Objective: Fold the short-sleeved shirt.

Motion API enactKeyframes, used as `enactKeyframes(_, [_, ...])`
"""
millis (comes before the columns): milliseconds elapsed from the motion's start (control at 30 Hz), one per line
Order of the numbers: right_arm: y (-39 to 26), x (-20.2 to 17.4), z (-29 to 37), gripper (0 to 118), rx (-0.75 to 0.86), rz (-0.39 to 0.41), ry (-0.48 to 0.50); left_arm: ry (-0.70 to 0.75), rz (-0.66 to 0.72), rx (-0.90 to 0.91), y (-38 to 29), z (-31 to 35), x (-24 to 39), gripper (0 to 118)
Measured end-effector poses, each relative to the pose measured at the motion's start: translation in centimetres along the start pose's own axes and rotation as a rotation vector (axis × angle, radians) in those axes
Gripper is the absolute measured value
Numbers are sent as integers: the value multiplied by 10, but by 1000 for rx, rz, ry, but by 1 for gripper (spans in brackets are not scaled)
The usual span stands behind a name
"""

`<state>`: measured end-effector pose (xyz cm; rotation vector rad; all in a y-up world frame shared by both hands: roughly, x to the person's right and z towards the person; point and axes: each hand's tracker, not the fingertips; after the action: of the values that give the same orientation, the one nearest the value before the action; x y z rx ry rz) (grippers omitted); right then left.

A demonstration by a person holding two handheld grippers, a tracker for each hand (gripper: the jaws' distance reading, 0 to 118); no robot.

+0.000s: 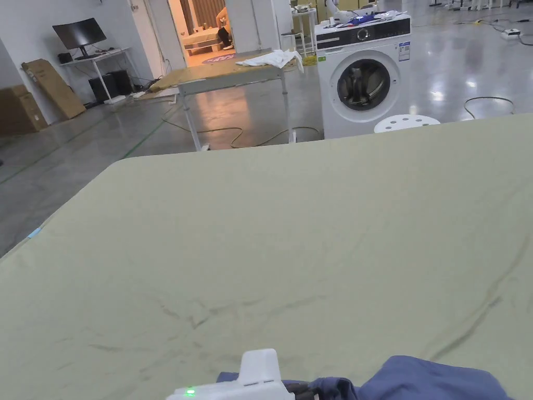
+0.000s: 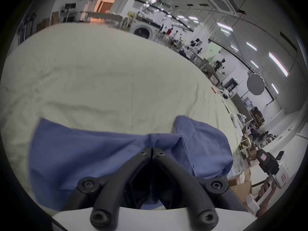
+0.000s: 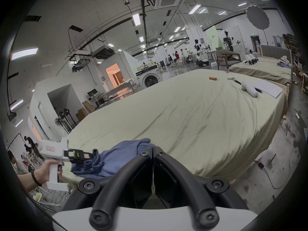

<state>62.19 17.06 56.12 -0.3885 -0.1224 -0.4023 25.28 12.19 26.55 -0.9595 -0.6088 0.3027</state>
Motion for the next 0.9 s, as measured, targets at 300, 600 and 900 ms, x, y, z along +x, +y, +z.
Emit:
enactKeyframes(300, [1, 1, 4, 0, -4, 8, -16, -39, -104, -26, 1, -3, 12, 21])
enactKeyframes(600, [-2, -1, -11, 0, -39, 5, 13, 17, 107, 143, 11, 105, -105, 82])
enactKeyframes(900, [2, -18, -16, 0, -45, 39, 48, -144, 374, 153, -9, 82, -162, 81])
